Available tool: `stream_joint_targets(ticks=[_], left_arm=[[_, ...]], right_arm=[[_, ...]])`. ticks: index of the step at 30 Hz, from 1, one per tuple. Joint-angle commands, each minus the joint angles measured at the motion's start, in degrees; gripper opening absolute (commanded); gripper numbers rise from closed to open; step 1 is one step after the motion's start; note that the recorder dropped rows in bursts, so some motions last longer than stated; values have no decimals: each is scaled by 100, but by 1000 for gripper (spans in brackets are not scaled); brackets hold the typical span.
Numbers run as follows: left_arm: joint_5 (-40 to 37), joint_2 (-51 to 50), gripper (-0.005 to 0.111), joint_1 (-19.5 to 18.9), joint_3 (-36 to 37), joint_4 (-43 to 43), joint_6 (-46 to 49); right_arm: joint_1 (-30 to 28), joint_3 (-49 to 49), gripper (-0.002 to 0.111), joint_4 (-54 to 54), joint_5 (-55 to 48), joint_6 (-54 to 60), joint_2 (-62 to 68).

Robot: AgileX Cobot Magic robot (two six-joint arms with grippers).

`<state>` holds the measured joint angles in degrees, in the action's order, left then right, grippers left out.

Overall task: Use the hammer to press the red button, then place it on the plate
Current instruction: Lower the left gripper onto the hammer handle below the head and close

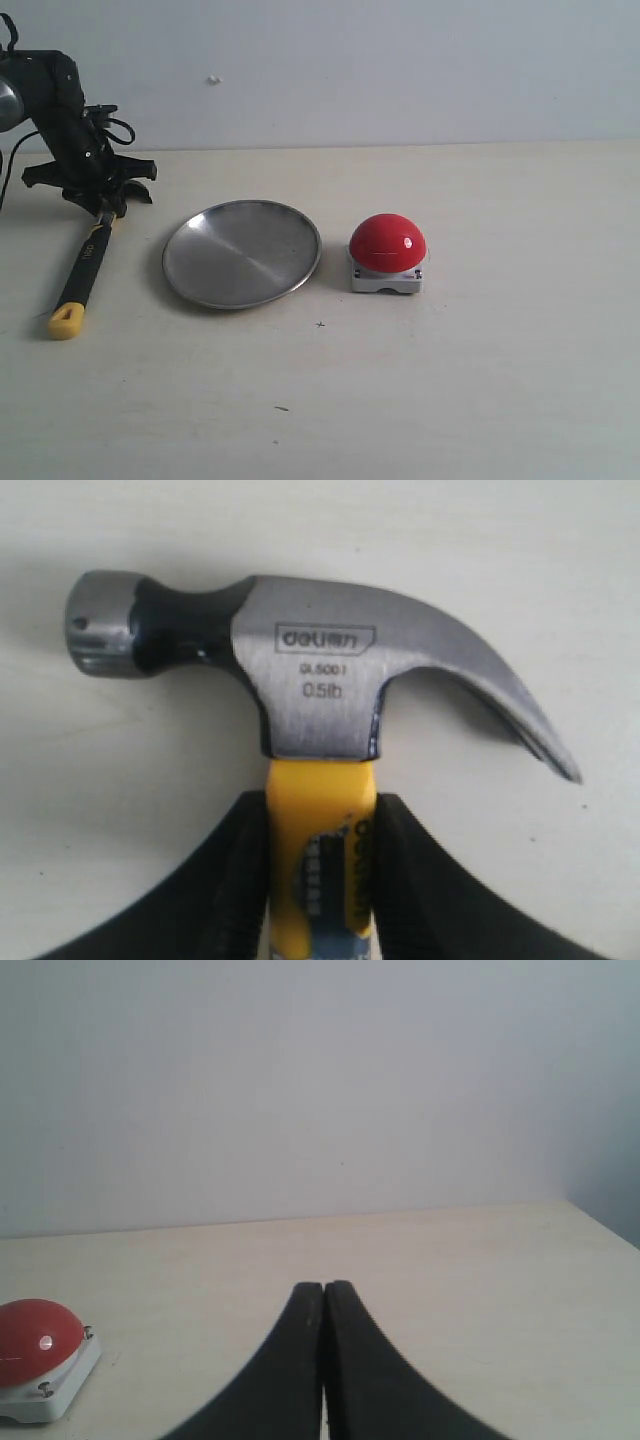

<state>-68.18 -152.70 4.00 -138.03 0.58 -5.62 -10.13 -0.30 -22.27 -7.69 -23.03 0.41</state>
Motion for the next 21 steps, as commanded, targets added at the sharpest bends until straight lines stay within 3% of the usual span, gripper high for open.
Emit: stream_joint_targets(ticks=[1,8,21], left_arm=[[-178,-10,10,10,9,106,86],[-178,-10,41,10,9,177,98],[-178,1,43,-1,9,177,256]], right_arm=[[-48,30,0,26,53,34,-41],[-48,30,0,26,53,34,-41],[-48,30,0,26,53,34,-41]])
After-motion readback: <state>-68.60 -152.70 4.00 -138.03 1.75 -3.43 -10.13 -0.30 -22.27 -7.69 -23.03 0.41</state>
